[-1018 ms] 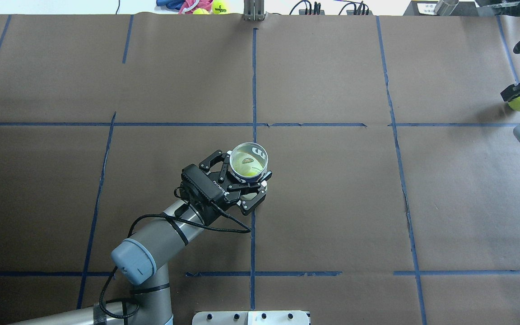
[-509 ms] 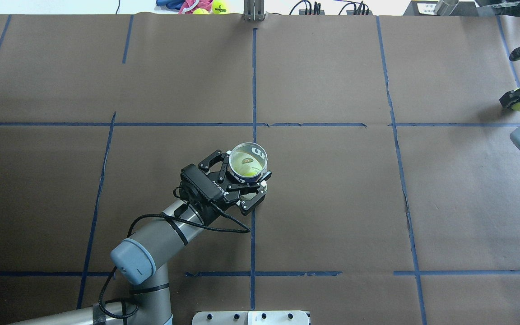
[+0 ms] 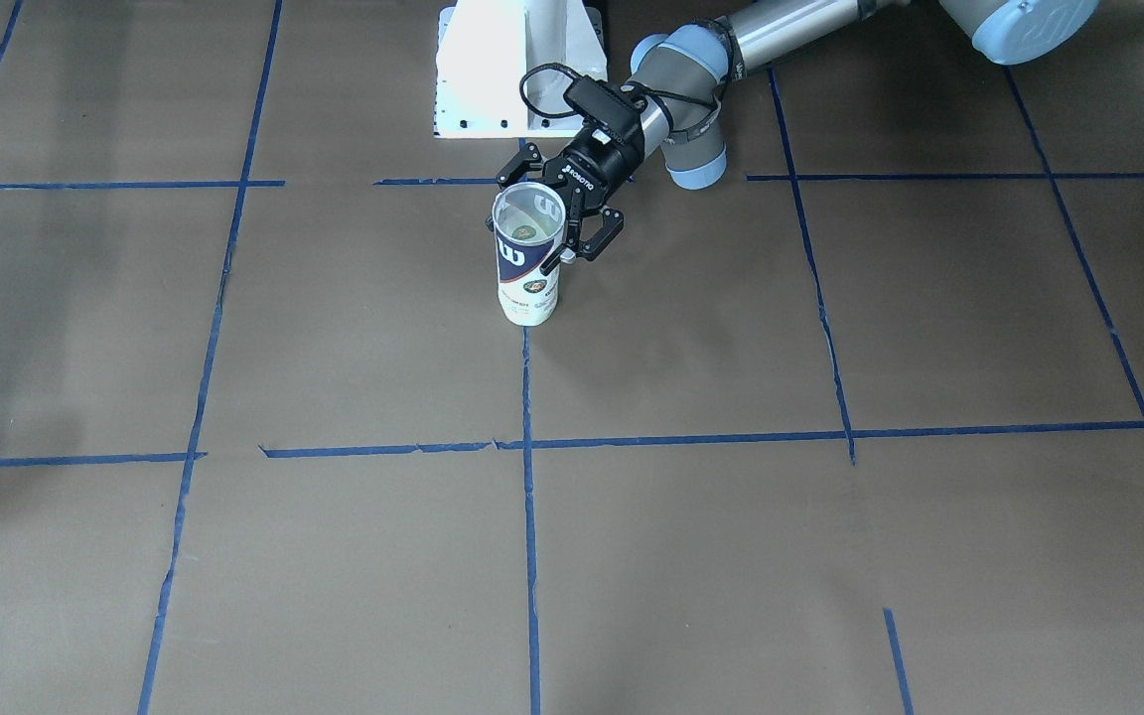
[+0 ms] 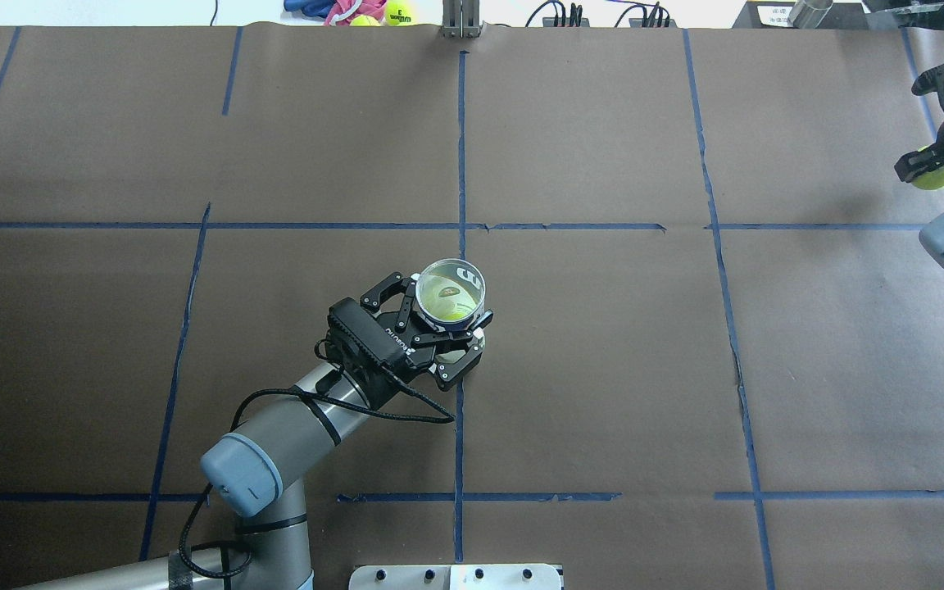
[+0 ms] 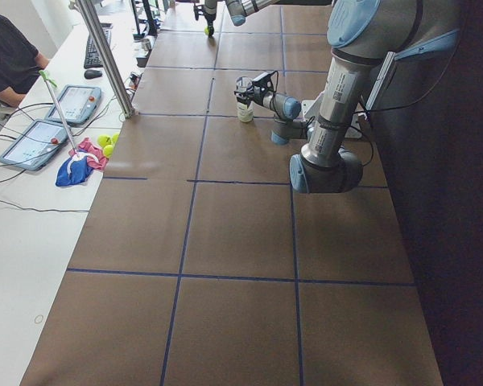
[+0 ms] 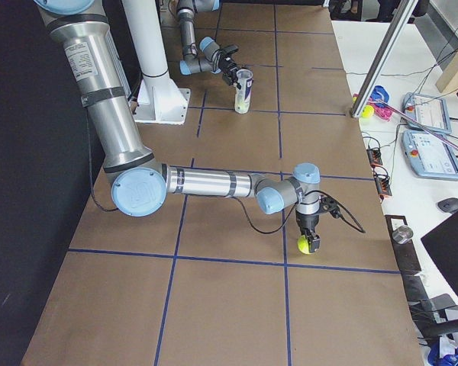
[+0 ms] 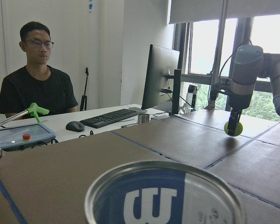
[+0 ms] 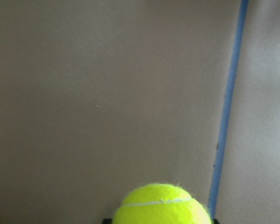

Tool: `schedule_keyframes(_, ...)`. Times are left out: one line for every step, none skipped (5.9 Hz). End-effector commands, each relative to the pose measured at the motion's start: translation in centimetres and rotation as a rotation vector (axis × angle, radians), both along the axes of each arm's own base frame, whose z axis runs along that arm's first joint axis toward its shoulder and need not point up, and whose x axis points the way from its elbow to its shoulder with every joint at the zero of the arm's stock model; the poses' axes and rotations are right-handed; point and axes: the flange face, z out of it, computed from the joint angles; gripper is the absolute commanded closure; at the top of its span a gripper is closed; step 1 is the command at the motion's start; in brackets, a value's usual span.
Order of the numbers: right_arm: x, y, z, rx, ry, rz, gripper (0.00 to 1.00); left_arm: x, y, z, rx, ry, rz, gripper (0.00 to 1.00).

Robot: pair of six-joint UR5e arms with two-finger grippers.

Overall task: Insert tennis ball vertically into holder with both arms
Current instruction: 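Carry the second ball with the right gripper above the can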

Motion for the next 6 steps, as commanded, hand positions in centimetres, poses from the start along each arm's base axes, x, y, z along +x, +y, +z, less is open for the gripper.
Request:
schedule_keyframes(-0.3,2.6,-13.6,0.005,-0.161,-0.019,1.0,0.0,0.1,0.1,0.0,-0.001,0.001,0.13)
schedule_keyframes(-1.7,5.9,-22.6,-0.087,-0.374,0.036,1.0,0.1,0.2,0.1,0.0,-0.004,0.002,0.13)
schedule_keyframes(-4.5,9.6,-29.2,-0.182,-0.536,0.079,1.0,0.1,0.2,0.1,0.0,-0.004,0.003,0.13)
schedule_keyframes(-9.4,13.8,-36.5,-0.246,-0.639,0.093,1.0,0.1,0.2,0.1,-0.001,-0.003,0.003,0.13)
schedule_keyframes(-15.1,16.1,-44.3,-0.335,-0.73,0.138,1.0,0.1,0.2,0.1,-0.001,-0.003,0.003,0.13)
schedule_keyframes(-22.0,20.0,-50.5,-0.357,-0.783,0.183,1.0,0.2,0.2,0.2,-0.001,-0.005,0.003,0.13)
